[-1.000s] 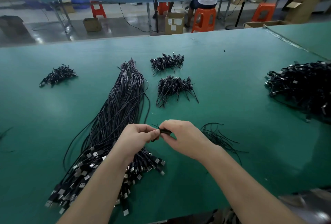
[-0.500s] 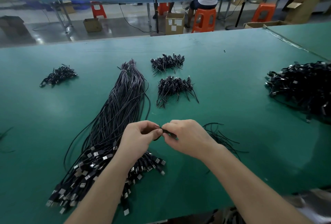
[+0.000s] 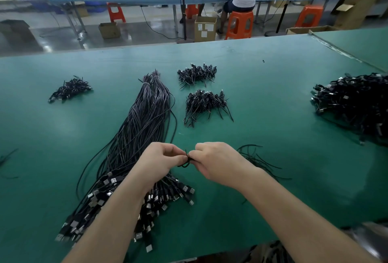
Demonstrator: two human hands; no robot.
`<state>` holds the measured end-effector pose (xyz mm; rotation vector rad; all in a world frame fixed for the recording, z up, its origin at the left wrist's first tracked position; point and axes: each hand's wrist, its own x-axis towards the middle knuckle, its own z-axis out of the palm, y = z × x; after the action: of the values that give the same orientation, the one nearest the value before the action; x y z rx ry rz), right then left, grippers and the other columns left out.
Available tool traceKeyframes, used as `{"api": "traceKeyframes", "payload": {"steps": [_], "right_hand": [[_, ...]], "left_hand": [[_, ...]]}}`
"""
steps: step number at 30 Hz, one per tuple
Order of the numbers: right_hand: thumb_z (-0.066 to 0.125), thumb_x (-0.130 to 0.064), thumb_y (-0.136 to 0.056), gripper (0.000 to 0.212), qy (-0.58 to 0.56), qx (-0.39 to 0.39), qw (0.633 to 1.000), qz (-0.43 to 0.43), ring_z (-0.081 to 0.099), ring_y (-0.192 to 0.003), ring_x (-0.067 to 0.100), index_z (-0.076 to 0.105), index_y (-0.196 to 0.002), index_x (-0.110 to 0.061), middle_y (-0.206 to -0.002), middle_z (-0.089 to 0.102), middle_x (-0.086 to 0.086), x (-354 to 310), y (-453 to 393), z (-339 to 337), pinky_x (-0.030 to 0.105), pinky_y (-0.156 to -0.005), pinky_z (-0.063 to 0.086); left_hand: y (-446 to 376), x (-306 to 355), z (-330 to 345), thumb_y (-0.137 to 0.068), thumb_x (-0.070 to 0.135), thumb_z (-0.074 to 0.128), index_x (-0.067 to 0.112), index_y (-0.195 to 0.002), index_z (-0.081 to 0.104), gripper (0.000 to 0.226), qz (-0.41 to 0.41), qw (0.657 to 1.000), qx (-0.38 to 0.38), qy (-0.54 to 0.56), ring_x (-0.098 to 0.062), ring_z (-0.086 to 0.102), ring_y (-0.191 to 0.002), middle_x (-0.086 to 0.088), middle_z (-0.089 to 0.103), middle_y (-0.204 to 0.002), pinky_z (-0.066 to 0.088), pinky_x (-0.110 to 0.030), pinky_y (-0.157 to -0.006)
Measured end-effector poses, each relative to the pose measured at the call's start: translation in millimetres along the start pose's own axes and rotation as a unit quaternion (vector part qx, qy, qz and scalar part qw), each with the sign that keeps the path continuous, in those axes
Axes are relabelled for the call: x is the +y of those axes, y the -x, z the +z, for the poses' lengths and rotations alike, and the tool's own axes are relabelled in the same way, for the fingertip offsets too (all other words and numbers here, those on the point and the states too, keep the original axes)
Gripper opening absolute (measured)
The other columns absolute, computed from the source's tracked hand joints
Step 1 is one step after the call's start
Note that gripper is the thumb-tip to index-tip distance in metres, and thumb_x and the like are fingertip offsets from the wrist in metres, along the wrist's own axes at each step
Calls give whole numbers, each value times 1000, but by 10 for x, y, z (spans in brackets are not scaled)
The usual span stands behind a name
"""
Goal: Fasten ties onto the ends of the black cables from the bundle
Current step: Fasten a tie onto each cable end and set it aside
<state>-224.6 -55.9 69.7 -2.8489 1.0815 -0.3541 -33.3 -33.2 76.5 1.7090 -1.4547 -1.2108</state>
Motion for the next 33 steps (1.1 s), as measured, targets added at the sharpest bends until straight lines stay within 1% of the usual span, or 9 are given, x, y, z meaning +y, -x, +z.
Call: {"api": "traceKeyframes", "payload": {"steps": [8, 11, 13, 16, 19, 21, 25, 30, 33], "right_hand": [[43, -24, -106, 21, 44, -35, 998, 9, 44, -80, 19, 62, -111, -15, -92, 50, -1, 4, -56, 6, 29, -67, 34], [46, -31, -106, 24, 16, -65, 997, 40, 56, -86, 20, 66, -115, -20, -93, 51, -5, 20, -85, -25, 31, -69, 42], [53, -36, -102, 23, -67, -99, 990, 79, 60, -87, 17, 70, -114, -24, -92, 59, -8, 66, -117, -81, 34, -74, 49], [65, -43, -95, 25, -237, -132, 952, 138, 64, -74, -2, 69, -114, -29, -85, 69, -12, 239, -161, -177, 27, -71, 55], [56, -58, -93, 48, -483, -88, 842, 224, 74, -87, 12, 62, -126, -22, -99, 76, -3, 398, -145, -288, 32, -78, 61], [49, -62, -89, 61, -570, -47, 778, 262, 73, -97, 18, 64, -126, -15, -108, 76, 0, 449, -109, -260, 36, -86, 60], [66, -32, -96, 26, -555, -30, 790, 260, 72, -100, 14, 72, -116, -16, -108, 77, -1, 302, -82, 9, 34, -92, 59], [68, -14, -96, 18, -600, 47, 750, 275, 74, -91, 23, 73, -112, -8, -101, 77, 14, 131, -115, 148, 34, -88, 60], [64, -14, -99, 17, -593, 46, 754, 278, 72, -79, 18, 73, -109, -5, -90, 76, 10, 89, -122, 145, 35, -80, 62]], "left_hand": [[-15, -2, 79, -84, 18, 82, 21, -76, 77, 10, 5, 999, 54, -4, -11, 64, -69, 2, 74, -74, 54, -31, -70], [-18, -28, 135, -85, 18, 80, 23, -74, 74, 14, 42, 994, 81, -67, 1, 57, -56, 7, 69, -65, 46, -17, -55], [-9, -37, 176, -87, 19, 78, 24, -76, 72, 14, 62, 989, 87, -103, 6, 57, -56, 12, 67, -65, 40, -9, -53], [-17, -80, 185, -88, 18, 76, 24, -79, 72, 12, 42, 993, 88, -69, 3, 59, -58, 9, 69, -67, 43, -13, -57], [-34, -130, 100, -89, 14, 75, 15, -85, 76, 4, -37, 987, 106, 119, -13, 66, -74, 3, 75, -75, 53, -27, -71], [-48, -139, 73, -91, 7, 70, 6, -87, 74, 5, -88, 955, 94, 267, -16, 67, -74, -3, 75, -76, 52, -30, -70], [-77, -86, 161, -92, 3, 65, 4, -85, 73, 11, -118, 928, 54, 348, -11, 68, -66, -5, 74, -77, 43, -24, -56], [-52, -9, 306, -88, 8, 72, 6, -85, 73, 4, -84, 950, 78, 290, -19, 68, -83, -8, 76, -84, 46, -35, -73], [-37, 3, 315, -84, 12, 78, 7, -83, 75, 6, -57, 963, 104, 243, -13, 62, -72, -4, 74, -77, 46, -35, -76]]}}
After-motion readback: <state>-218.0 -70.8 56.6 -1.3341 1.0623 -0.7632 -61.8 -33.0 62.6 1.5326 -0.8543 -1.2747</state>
